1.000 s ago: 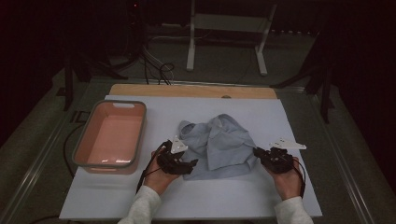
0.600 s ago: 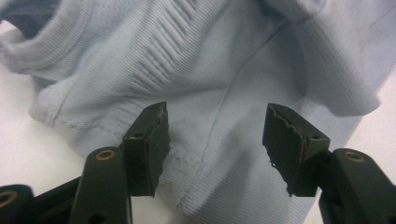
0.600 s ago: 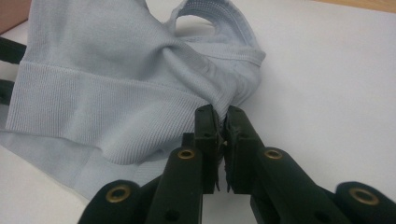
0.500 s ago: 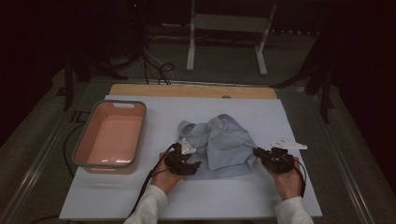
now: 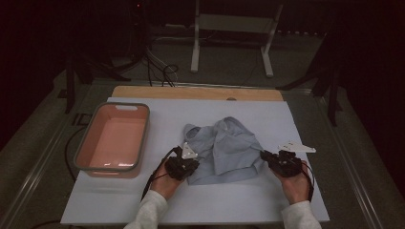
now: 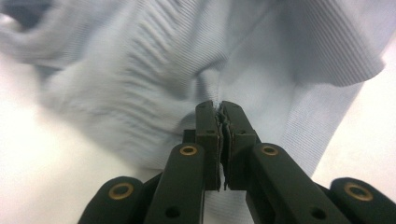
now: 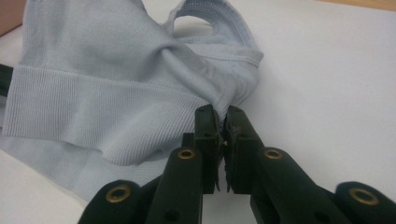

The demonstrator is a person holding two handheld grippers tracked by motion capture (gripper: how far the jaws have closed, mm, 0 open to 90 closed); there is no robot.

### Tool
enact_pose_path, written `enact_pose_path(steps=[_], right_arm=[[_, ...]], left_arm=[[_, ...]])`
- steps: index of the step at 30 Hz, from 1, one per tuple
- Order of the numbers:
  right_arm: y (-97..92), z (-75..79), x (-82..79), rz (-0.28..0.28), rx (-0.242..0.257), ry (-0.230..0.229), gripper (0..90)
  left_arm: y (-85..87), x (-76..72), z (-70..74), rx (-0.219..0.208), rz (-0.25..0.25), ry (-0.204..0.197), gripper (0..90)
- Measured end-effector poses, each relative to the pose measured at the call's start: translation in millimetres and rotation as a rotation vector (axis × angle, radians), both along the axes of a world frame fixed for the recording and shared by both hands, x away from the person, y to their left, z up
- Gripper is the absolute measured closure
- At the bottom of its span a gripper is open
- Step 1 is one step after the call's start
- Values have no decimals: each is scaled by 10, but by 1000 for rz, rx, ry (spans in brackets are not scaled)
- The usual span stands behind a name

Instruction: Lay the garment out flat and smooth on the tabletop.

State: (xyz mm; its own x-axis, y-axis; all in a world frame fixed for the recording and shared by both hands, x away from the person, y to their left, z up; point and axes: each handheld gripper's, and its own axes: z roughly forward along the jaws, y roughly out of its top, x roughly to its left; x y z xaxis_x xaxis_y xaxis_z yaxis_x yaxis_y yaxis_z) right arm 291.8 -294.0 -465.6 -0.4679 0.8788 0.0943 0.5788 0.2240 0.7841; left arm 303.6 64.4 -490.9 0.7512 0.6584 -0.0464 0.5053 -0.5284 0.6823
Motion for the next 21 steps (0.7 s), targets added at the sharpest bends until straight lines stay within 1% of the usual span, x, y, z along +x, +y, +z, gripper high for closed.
enact_pose_path(steps=[1, 4, 6, 7, 10, 12, 13, 14, 17, 19, 21], right_arm=[[-7, 2, 0, -3, -1, -1, 852], [-26, 10, -2, -11, 1, -1, 853], [-43, 14, -5, -15, 2, -3, 853], [-48, 14, -6, -16, 5, -1, 853], [-57, 13, -9, -17, 7, 3, 853], [-57, 13, -11, -17, 8, 4, 853], [-56, 13, -16, -16, 10, 6, 853], [-49, 12, -22, -12, 12, 7, 853], [-31, 5, -25, -1, 12, 12, 852], [-8, -15, -25, 12, 2, 23, 850], [3, -33, -27, 18, -5, 32, 847]], left_arm=[[38, -14, 30, -25, 18, -7, 882], [184, -43, 126, -53, 51, -33, 885], [276, -64, 167, -60, 71, -42, 886], [317, -73, 178, -61, 78, -40, 887], [398, -106, 181, -64, 93, -39, 887], [414, -113, 173, -62, 94, -35, 888], [435, -122, 149, -46, 98, -28, 888], [441, -123, 136, -39, 102, -24, 888], [446, -132, 88, -30, 105, -9, 886], [440, -140, 69, -29, 99, 0, 880], [421, -151, 62, -49, 98, -4, 845]])
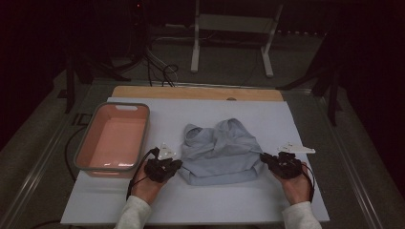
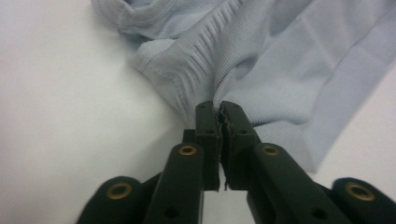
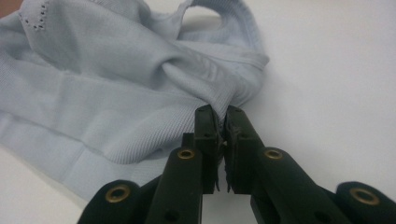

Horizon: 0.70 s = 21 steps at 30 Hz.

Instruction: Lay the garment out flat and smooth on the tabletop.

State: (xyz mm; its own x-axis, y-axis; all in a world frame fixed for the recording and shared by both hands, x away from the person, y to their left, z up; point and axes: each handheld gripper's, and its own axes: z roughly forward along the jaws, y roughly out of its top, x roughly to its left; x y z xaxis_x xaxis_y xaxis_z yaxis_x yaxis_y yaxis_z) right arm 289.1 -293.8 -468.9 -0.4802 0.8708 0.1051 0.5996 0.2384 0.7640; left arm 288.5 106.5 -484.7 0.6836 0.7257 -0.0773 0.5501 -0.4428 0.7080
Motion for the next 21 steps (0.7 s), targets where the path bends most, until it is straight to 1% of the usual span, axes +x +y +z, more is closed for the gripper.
enact_pose_path(steps=[2, 3, 4, 7, 9, 11, 15, 19, 21], right_arm=[[-3, -10, 2, 4, 2, 12, 823], [-5, -12, 2, 3, 3, 15, 782], [-8, -11, 2, -3, 0, 9, 702], [-4, 3, -2, -6, 5, -4, 575], [15, 14, -11, 5, 9, -14, 524], [30, 20, -19, 21, 6, -20, 495], [77, 24, -36, 54, 4, -32, 451], [141, 15, -35, 77, -6, -41, 438], [181, -2, -18, 85, -11, -41, 440]], left_arm=[[-16, -6, 24, -27, -1, -10, 758], [-38, -5, 48, -38, -4, -20, 704], [-54, -1, 59, -45, -10, -25, 647], [-125, 16, 85, -38, -18, -30, 558], [-177, 10, 87, -41, -39, -44, 539], [-214, -12, 84, -44, -46, -51, 521], [-251, -11, 61, -32, -60, -51, 509], [-309, 51, 23, -14, -54, -54, 487], [-339, 96, -10, 3, -51, -43, 496]])
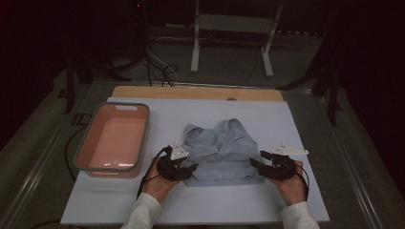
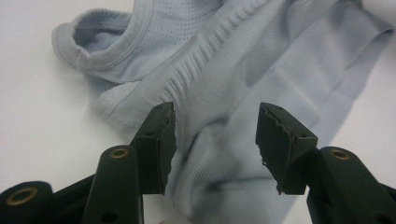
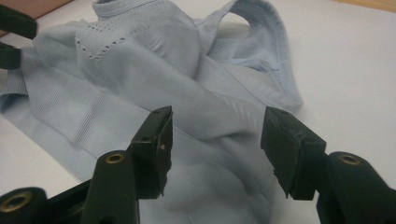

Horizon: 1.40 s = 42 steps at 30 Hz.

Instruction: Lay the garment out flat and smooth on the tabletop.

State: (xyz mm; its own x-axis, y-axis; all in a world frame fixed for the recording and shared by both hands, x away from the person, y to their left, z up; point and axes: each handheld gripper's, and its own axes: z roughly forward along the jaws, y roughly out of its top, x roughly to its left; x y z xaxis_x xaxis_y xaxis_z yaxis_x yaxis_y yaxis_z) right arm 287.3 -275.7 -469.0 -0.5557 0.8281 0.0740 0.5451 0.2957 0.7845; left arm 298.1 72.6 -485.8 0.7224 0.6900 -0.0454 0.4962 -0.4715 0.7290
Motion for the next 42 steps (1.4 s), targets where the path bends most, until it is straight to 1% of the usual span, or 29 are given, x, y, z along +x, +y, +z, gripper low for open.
enact_pose_path(steps=[2, 3, 4, 6, 8, 9, 12, 13, 15, 16, 17, 18, 19, 20, 22, 25, 27, 28, 29, 30, 32, 33, 34, 37, 39, 42], right_arm=[[34, -18, 23, 7, -6, 1, 445], [58, -32, 43, 16, -12, -1, 449], [75, -40, 55, 20, -13, 1, 451], [121, -61, 91, 28, -29, -2, 465], [160, -80, 117, 33, -34, -5, 495], [173, -89, 126, 34, -37, -5, 516], [228, -126, 138, 54, -50, 9, 618], [253, -133, 128, 66, -62, 9, 697], [265, -130, 115, 86, -60, 11, 804], [270, -126, 109, 91, -57, 12, 836], [274, -120, 101, 105, -56, 14, 865], [274, -120, 101, 105, -56, 14, 865], [277, -116, 93, 117, -58, 16, 887], [290, -108, 66, 135, -58, 21, 900], [306, -102, 46, 150, -62, 20, 900], [323, -94, 33, 159, -67, 19, 900], [334, -95, 33, 158, -69, 19, 900], [335, -97, 34, 155, -70, 18, 897], [334, -98, 34, 145, -69, 14, 827], [329, -99, 37, 131, -73, 10, 759], [316, -104, 49, 100, -75, 10, 615], [308, -110, 56, 83, -74, 12, 561], [301, -116, 64, 71, -73, 18, 527], [289, -130, 76, 51, -77, 18, 455], [290, -131, 81, 47, -79, 15, 440], [297, -133, 78, 49, -76, 16, 417]], left_arm=[[-23, 38, -37, 21, -6, 15, 570], [-25, 46, -45, 27, -14, 24, 636], [-34, 46, -56, 24, -17, 33, 698], [-30, 28, -48, 33, -28, 34, 800], [-20, -14, -27, 24, -35, 27, 845], [-1, -43, -7, 33, -51, 27, 854], [56, -127, 21, 36, -68, 22, 863], [72, -144, 23, 31, -67, 21, 864], [122, -177, 29, 27, -64, 25, 867], [154, -190, 28, 22, -60, 26, 867], [188, -200, 33, 28, -51, 22, 869], [188, -200, 33, 28, -51, 22, 871], [288, -195, 40, 12, -3, 17, 871], [330, -181, 45, 8, 15, 19, 874], [393, -156, 44, -6, 45, 21, 875], [424, -142, 46, -8, 63, 23, 875], [426, -141, 49, -8, 60, 20, 873], [424, -142, 50, -2, 64, 15, 872], [430, -138, 54, 4, 70, 14, 872], [436, -131, 54, -1, 85, 11, 872], [466, -112, 65, 7, 122, -1, 873], [484, -105, 71, 1, 137, 2, 873], [501, -98, 74, -3, 138, 5, 872], [512, -118, 84, 0, 132, 1, 867], [512, -139, 94, -5, 128, 0, 850], [506, -200, 129, -36, 102, -16, 738]])
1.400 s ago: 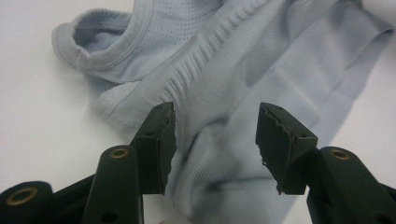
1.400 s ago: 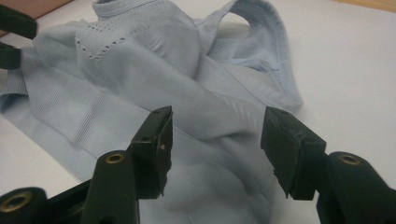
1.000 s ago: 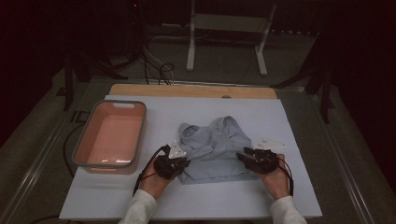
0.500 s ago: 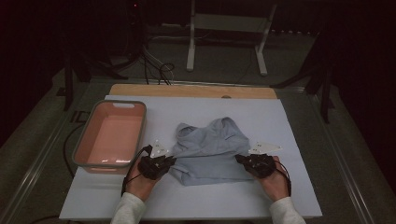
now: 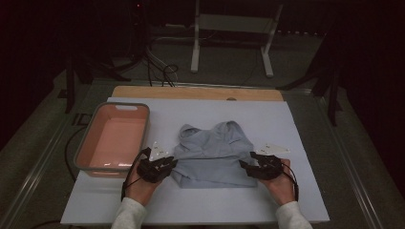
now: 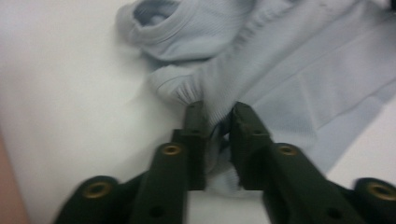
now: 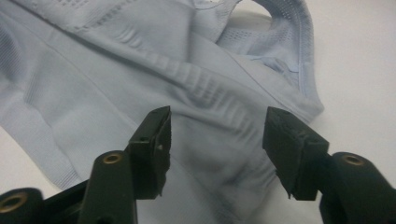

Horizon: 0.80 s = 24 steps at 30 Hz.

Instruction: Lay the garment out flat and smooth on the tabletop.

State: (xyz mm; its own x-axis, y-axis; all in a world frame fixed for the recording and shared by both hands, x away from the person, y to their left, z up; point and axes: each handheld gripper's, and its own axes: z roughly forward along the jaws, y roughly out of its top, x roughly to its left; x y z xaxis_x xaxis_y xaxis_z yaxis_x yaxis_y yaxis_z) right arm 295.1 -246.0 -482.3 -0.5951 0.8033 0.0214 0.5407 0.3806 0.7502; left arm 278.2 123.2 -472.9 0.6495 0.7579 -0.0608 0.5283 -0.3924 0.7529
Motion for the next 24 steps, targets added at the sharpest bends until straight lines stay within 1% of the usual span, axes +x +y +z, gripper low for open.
enact_pose_path(steps=[2, 4, 5, 6, 7, 9, 11, 16, 18, 20, 22, 23, 24], right_arm=[[12, -2, -12, 6, 1, 2, 407], [21, -2, -25, 8, -1, 5, 401], [21, -2, -25, 8, -1, 5, 401], [23, -4, -40, 9, -2, 9, 398], [21, -6, -46, 13, -4, 11, 396], [15, -8, -66, 8, -6, 13, 395], [-1, -10, -91, 7, -8, 15, 396], [-57, -21, -158, 4, -8, 27, 397], [-74, -28, -185, 3, -8, 31, 398], [-88, -40, -215, 4, -19, 35, 396], [-104, -55, -246, 7, -20, 42, 395], [-112, -62, -260, 9, -22, 43, 394], [-119, -68, -277, 11, -26, 46, 395]], left_arm=[[-15, -64, 48, -7, -4, -14, 637], [-21, -110, 74, -14, -15, -23, 590], [-21, -110, 74, -14, -15, -23, 578], [-39, -155, 76, -26, -24, -20, 568], [-48, -178, 73, -19, -31, -19, 558], [-65, -218, 50, -26, -41, -12, 552], [-73, -250, 19, -14, -55, 1, 552], [-79, -293, -57, 6, -65, 22, 562], [-88, -299, -95, 19, -64, 30, 567], [-102, -299, -151, 37, -76, 48, 579], [-126, -289, -221, 79, -92, 66, 583], [-144, -285, -254, 93, -96, 74, 583], [-166, -283, -281, 114, -100, 77, 582]])
